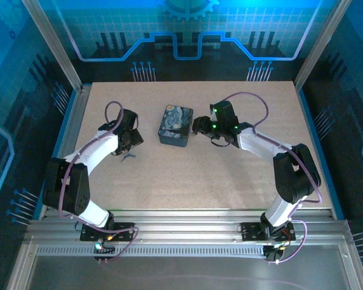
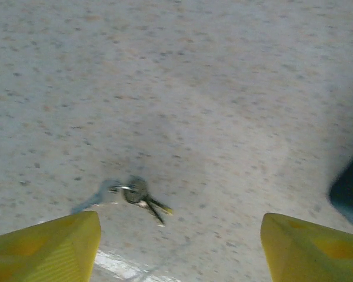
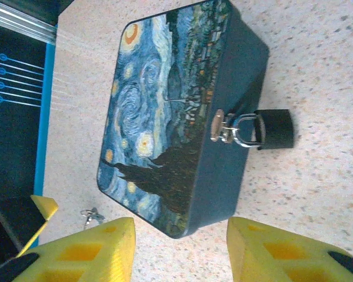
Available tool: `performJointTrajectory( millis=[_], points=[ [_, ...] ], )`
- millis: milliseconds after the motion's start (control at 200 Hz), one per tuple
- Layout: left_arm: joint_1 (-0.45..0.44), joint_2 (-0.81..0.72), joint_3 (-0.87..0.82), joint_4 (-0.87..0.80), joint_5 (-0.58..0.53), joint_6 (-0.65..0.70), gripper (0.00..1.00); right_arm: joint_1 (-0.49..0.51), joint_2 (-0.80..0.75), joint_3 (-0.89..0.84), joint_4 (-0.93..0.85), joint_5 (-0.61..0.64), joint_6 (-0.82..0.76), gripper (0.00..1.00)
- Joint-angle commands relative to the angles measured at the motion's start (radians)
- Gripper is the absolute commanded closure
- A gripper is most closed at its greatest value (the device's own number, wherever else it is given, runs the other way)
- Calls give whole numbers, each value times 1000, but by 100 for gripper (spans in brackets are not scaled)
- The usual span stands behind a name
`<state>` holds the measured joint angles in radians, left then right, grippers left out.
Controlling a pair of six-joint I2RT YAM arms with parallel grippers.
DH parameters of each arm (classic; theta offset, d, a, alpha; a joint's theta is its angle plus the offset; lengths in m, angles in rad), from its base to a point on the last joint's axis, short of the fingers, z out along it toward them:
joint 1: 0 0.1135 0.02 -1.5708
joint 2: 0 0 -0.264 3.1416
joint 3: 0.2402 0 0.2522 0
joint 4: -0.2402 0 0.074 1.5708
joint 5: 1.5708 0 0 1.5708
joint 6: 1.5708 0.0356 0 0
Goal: Unlock the padlock with the key
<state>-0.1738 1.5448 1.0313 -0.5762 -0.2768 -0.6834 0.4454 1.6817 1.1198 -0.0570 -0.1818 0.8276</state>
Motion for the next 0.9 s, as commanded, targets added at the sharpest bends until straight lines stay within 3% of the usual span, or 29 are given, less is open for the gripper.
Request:
performJointTrajectory(
  millis=[0,140,435,725,895],
  points=[
    [28,34,4,-86,-16,-51,29,-2,-20,-39,-62,15,-66,56],
    [30,83,-1,-88,-22,-80,31,-1,-6,-54,-43,-7,-61,57],
    [33,183,29,-60,-15,-81,50,-1,19,-48,-46,-39,-60,58],
    [26,213,30,-53,5,-50,58,-1,30,-43,-54,-47,-61,58],
    [7,220,41,-77,-24,-22,77,-1,38,-35,-59,-58,-61,58]
  ],
)
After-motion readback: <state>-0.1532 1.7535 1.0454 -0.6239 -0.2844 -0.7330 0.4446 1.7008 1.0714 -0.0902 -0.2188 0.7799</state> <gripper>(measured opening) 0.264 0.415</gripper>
